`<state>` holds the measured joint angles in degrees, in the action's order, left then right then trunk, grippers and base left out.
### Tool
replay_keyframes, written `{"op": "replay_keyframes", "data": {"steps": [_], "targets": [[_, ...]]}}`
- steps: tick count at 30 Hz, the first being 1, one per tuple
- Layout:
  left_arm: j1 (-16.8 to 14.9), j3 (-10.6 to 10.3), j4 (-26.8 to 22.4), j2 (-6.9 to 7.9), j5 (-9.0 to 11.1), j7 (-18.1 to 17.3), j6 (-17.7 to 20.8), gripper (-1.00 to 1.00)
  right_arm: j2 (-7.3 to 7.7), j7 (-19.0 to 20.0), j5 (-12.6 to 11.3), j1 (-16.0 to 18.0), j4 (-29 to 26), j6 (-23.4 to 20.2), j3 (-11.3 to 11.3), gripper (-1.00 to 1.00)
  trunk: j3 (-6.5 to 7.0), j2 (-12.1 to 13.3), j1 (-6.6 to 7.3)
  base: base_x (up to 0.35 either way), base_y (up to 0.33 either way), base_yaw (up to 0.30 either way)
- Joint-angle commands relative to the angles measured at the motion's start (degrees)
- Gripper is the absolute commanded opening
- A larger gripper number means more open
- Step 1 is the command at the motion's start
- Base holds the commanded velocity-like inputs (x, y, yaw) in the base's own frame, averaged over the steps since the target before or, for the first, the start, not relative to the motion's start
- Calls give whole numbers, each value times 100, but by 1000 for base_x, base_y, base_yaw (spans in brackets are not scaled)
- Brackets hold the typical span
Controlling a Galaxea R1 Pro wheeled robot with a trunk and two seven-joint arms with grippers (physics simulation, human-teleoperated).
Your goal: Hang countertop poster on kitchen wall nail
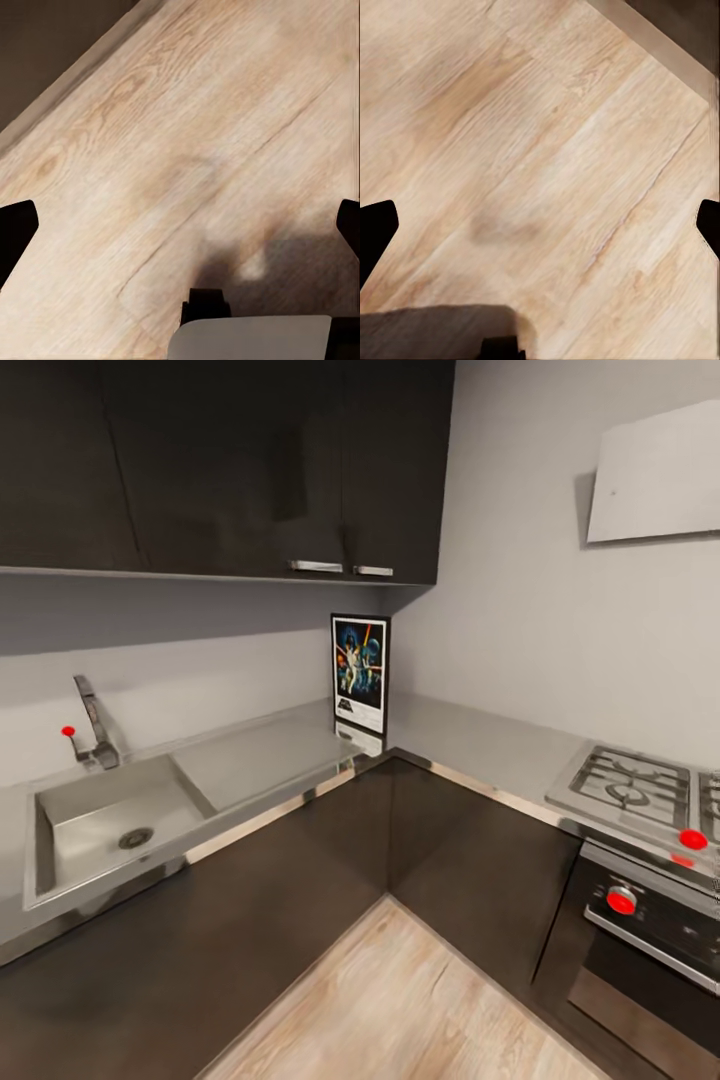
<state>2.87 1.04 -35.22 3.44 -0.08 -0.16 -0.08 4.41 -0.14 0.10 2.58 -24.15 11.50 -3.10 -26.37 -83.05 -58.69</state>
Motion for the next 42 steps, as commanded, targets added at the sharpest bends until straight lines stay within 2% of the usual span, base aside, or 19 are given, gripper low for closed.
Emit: {"op": "replay_keyframes", "data": {"steps": [1,14,17,18,21,24,25,26,27,29,30,33,34,35,36,38,39,41,42], "targets": [[3,9,-9,-1,-1,-2,-1,100,-1,1,-2,5,6,19,-7,100,-4,-2,-3,321,-122,-260],[3,-82,-233,-34,-9,-10,-6,100,-10,-3,8,6,-2,26,-7,100,3,-2,-3,130,-58,-79],[3,-91,-909,-110,-9,-24,28,100,-10,-3,4,6,-2,28,-11,100,3,-2,-3,6,-3,-2],[3,-91,-909,-110,-9,-24,28,100,-10,-3,4,6,-2,28,-11,100,3,-2,-3,4,-2,-2],[3,-106,-1695,-261,-21,-31,74,100,-7,-3,1,6,-2,28,-14,100,3,-2,-3,2,-1,-1],[3,-240,-2471,-472,-77,-32,300,100,-5,-5,0,6,-2,28,-20,100,3,-2,-3,0,0,0],[3,-364,-3068,-696,-212,-24,668,100,-3,-8,1,6,-2,28,-22,100,3,-2,-3,0,0,0],[3,-393,-3284,-787,-278,-19,808,100,-3,-9,1,6,-2,28,-23,100,3,-2,-3,0,0,0],[3,-434,-3733,-982,-458,4,1087,100,-1,-10,0,6,-2,28,-26,100,3,-2,-3,0,0,0],[3,-463,-4170,-1187,-691,73,1347,100,2,-11,0,6,-2,28,-29,100,3,-2,-3,0,0,0],[5,-508,-4525,-1343,-958,221,1577,100,4,-11,0,6,-2,28,-30,100,3,-2,-3,0,0,0],[-47,-741,-4850,-1343,-1262,573,1864,100,6,-12,-1,6,-2,28,-32,100,3,-2,-3,0,0,0],[-185,-1025,-4976,-1343,-1377,866,2054,100,6,-12,3,6,-2,28,-31,100,3,-2,-3,0,0,0],[-293,-1183,-5020,-1343,-1419,1026,2165,100,7,-12,2,6,-2,28,-31,100,3,-2,-3,0,0,0],[-884,-1792,-5124,-1343,-1490,1628,2708,100,3,-12,6,6,-2,28,-32,100,3,-2,-3,0,0,0],[-1406,-2066,-5159,-1343,-1411,1889,3100,100,2,-12,7,6,-2,28,-30,100,3,-2,-3,0,0,0],[-2012,-2206,-5170,-1343,-1103,2028,3375,100,2,-12,6,6,-2,28,-30,100,3,-2,-3,0,0,0],[-2435,-2259,-5160,-1343,-797,2084,3537,100,3,-12,7,6,-2,28,-31,100,3,-2,-3,0,0,0],[-2861,-2293,-5125,-1343,-475,2121,3724,100,4,-12,7,6,-2,28,-32,100,3,-2,-3,0,0,0]]}}
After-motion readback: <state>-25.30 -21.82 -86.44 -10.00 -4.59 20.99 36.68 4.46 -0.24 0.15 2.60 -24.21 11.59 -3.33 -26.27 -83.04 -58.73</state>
